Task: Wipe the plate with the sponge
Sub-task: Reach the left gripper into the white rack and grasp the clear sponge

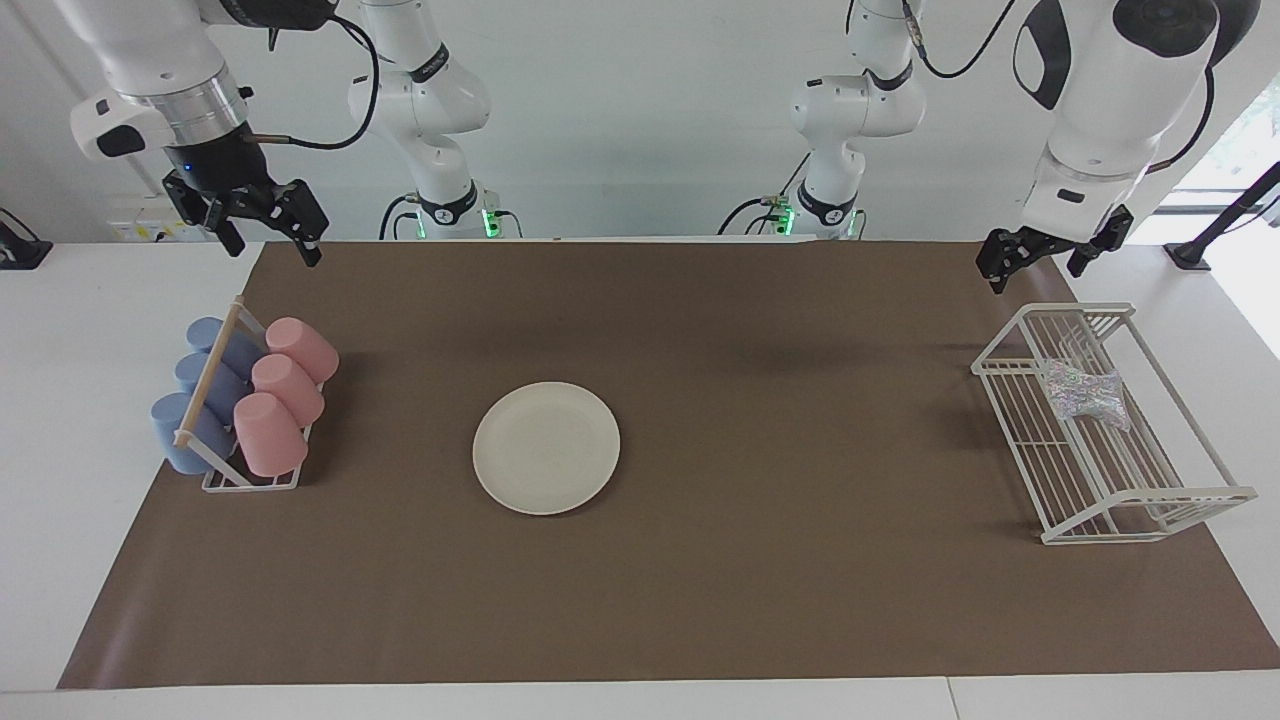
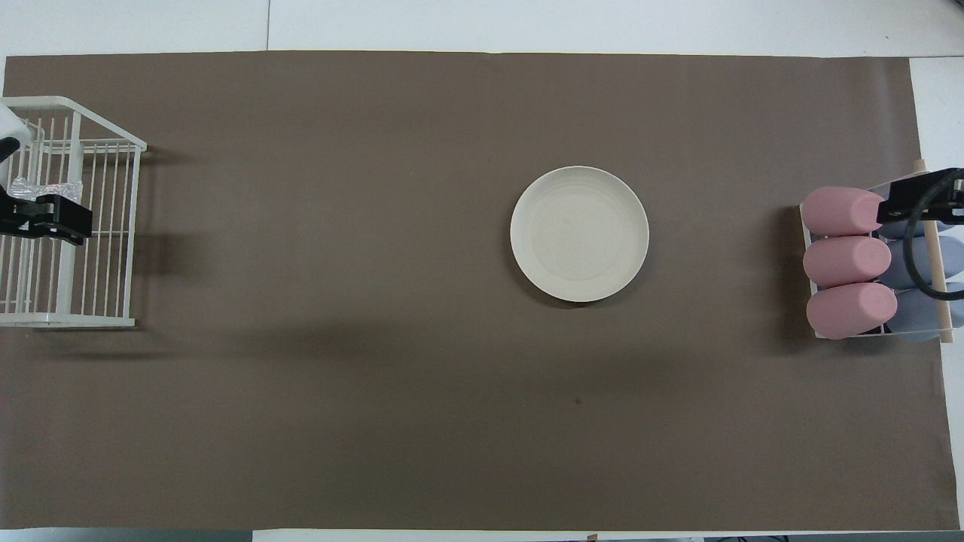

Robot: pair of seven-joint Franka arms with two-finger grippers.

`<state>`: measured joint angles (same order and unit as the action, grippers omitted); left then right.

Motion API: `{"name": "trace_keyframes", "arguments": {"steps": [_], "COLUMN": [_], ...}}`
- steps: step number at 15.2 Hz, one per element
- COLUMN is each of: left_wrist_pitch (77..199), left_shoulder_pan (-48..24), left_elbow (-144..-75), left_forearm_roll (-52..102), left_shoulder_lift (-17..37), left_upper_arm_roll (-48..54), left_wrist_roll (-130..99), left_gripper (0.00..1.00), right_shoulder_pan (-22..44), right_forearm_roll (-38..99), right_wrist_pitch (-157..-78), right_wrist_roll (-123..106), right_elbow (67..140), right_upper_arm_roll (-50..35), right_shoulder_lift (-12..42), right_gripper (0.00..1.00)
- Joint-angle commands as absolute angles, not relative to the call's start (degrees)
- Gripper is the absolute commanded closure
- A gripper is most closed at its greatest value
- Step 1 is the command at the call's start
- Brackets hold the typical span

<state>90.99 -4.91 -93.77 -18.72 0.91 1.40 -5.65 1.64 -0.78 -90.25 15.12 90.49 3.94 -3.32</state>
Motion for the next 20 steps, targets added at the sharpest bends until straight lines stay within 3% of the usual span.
{"name": "trace_keyframes", "arguments": {"steps": [1, 6, 12, 17, 20], "left_wrist_pitch": [96.0, 100.7, 102.8, 102.5, 102.0], "left_shoulder_pan": [-5.9, -7.3, -7.3, -7.2, -7.3], "left_elbow": [-98.3, -98.8, -100.8, -100.5, -100.5], "left_forearm_roll": [-26.1, -36.1, -47.9, -50.6, -50.6], "left_shoulder_lift": [2.7, 11.2, 15.7, 16.8, 16.8], "left_upper_arm_roll": [0.9, 0.9, 0.9, 0.9, 0.9], "left_wrist_roll": [-9.3, -16.2, -19.1, -19.4, -19.5], "left_gripper": [0.0, 0.0, 0.0, 0.0, 0.27], "right_shoulder_pan": [3.2, 4.7, 5.4, 5.2, 5.9], "right_forearm_roll": [-0.4, -0.4, 0.3, 0.8, 0.8], "right_wrist_pitch": [-91.1, -90.6, -90.4, -90.4, -88.0], "right_wrist_roll": [24.8, 43.9, 67.5, 72.6, 73.1], "right_elbow": [91.8, 92.3, 94.4, 94.9, 94.7], "right_upper_arm_roll": [3.5, 3.3, 3.0, 3.0, 2.7], "right_shoulder_lift": [-4.1, -4.5, -5.7, -5.9, -6.1], "right_gripper": [0.0, 0.0, 0.0, 0.0, 0.0]}}
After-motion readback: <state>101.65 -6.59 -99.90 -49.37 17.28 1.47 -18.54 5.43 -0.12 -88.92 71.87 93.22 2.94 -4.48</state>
